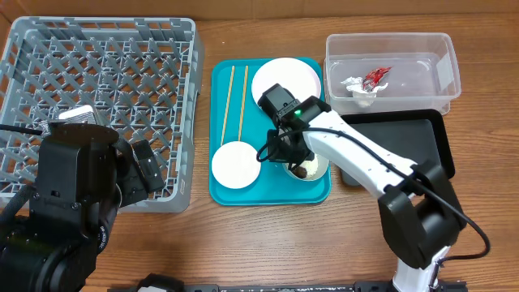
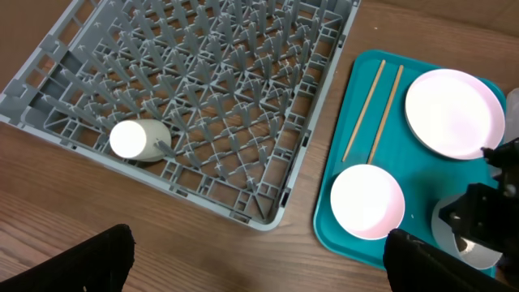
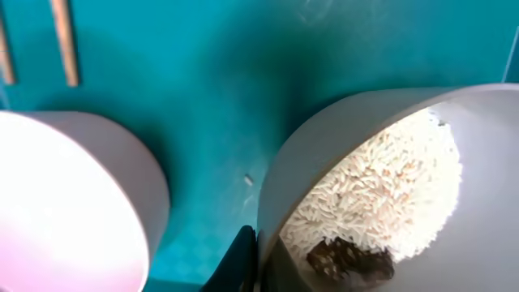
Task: Sort waste into correct bins and load items into the dishwasher
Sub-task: 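Lift the rice bowl with the right gripper over the black tray, then tilt the bowl with the right gripper to dump rice onto the black tray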
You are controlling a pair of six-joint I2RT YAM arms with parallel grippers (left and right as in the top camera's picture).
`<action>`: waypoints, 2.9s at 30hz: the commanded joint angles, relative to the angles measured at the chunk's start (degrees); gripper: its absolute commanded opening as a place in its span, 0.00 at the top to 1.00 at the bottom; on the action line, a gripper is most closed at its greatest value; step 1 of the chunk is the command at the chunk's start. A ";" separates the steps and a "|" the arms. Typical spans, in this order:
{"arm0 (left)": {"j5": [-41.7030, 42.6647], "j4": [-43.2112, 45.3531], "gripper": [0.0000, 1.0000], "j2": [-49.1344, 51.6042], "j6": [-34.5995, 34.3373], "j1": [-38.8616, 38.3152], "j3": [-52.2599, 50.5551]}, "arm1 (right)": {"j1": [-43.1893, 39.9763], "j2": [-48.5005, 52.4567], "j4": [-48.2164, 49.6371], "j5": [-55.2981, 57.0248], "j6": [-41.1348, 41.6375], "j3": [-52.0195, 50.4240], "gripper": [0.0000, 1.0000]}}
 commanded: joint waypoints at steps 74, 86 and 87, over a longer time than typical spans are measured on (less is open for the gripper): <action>0.33 0.20 0.00 0.09 -0.79 -0.39 0.07 | -56.26 -13.46 14.78 -86.14 -42.42 -28.06 0.96; 0.33 0.20 0.00 0.09 -0.79 -0.39 0.07 | -58.84 -13.46 13.68 -86.12 -39.60 -28.06 0.96; 0.33 0.20 0.00 0.09 -0.79 -0.39 0.07 | -58.97 -13.44 13.64 -82.29 -39.19 -28.11 0.96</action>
